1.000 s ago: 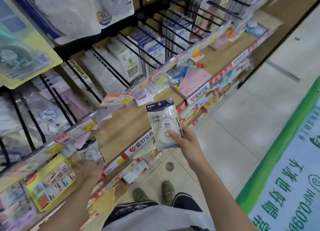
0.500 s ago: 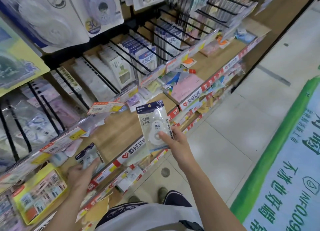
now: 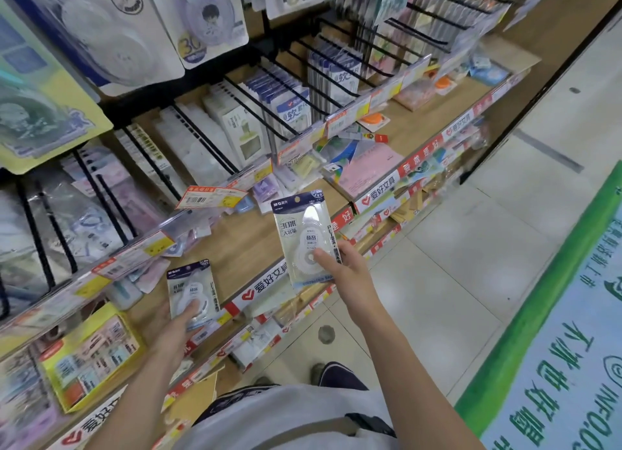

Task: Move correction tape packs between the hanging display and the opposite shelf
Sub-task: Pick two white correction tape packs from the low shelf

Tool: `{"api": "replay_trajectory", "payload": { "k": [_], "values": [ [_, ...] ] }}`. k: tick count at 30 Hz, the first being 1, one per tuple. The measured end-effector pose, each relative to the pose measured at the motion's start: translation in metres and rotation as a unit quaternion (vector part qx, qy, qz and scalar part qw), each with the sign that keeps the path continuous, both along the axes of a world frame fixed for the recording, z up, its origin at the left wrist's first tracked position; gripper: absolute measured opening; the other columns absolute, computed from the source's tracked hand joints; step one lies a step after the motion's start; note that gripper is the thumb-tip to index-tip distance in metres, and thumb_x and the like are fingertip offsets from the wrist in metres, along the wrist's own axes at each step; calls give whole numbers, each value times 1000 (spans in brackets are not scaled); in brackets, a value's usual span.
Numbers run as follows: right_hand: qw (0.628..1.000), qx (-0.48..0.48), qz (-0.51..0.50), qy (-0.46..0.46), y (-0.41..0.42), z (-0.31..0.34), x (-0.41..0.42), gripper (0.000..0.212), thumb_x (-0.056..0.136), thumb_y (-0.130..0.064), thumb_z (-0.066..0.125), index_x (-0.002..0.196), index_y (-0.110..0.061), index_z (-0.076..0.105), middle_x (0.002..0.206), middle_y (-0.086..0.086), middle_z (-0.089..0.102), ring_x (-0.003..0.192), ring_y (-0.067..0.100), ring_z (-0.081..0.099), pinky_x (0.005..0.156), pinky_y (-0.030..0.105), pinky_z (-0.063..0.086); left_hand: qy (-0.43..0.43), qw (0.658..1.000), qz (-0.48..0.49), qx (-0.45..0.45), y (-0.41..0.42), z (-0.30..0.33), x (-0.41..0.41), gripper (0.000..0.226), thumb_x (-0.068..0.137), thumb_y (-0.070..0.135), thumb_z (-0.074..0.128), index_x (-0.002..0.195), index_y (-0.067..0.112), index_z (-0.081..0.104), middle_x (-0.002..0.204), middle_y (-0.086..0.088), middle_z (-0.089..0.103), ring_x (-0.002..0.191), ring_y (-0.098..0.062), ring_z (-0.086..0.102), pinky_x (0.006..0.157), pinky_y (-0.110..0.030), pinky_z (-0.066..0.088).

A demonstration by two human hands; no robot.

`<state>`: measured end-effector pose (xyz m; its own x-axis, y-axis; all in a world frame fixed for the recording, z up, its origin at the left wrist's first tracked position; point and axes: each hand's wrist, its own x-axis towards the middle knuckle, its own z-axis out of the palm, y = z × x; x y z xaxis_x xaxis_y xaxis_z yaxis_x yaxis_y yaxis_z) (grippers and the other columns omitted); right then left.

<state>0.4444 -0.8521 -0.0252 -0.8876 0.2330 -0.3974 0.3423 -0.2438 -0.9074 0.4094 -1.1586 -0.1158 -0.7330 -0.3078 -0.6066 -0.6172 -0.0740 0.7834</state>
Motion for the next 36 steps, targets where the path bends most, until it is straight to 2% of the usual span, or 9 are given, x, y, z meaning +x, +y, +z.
{"api": "replay_trajectory", "payload": {
  "k": [11,17,20,22,26,29,31,34,36],
  "values": [
    [998,-38,40,13,3,-3,7,22,96,-20,67,116,-12,65,104,0,76,94,17,74,71,22,55,13,1000,18,-17,-1,12,11,49,84,9,78,130,12,60,118,-11,72,105,-35,70,95,-61,53],
    [997,-47,66,2,-4,-14,9,23,94,-20,69,115,-11,67,104,-1,76,96,17,73,75,26,55,5,999,53,-6,10,29,29,38,88,12,75,121,20,57,118,-5,70,104,-27,70,91,-49,57],
    [993,-70,95,-8,-14,-17,5,25,93,-19,69,117,-13,65,107,1,76,96,17,74,73,23,57,7,998,64,-21,7,30,40,30,88,18,76,111,26,59,118,-2,70,106,-27,69,95,-54,55],
    [990,-72,117,-10,-23,-20,3,25,93,-19,70,117,-15,65,108,2,76,98,19,73,77,29,59,9,998,64,-29,3,33,52,34,86,22,78,114,29,60,120,0,71,107,-27,69,97,-55,54],
    [987,-53,152,-15,-46,-30,7,16,93,-18,71,108,-17,68,105,3,76,97,19,73,77,29,59,28,996,81,-23,-5,44,77,39,90,16,74,127,21,59,119,-1,71,103,-24,71,79,-38,61],
    [981,-48,185,-24,-66,-31,15,11,93,-21,71,104,-24,69,104,-2,76,96,15,73,78,27,58,52,995,79,-31,-18,52,97,39,91,14,73,128,21,62,118,-2,74,103,-24,72,86,-43,58],
    [975,-48,214,-35,-83,-33,22,11,93,-23,71,103,-24,69,102,-5,76,94,12,73,77,24,57,58,991,114,-33,-28,58,110,35,91,13,72,124,22,61,114,1,74,98,-18,72,80,-35,57],
    [966,-36,254,-38,-115,-33,33,35,85,-40,77,115,-23,70,119,3,71,107,20,70,95,42,55,66,984,163,-20,-46,65,133,30,91,9,71,114,26,60,104,6,72,82,-8,73,61,-23,55],
    [957,-34,286,-37,-138,-29,42,33,85,-36,75,114,-21,72,117,5,73,107,22,70,97,45,54,75,981,176,-27,-63,67,154,30,90,7,72,110,26,61,105,3,74,80,-9,74,59,-25,57]
  ]
}}
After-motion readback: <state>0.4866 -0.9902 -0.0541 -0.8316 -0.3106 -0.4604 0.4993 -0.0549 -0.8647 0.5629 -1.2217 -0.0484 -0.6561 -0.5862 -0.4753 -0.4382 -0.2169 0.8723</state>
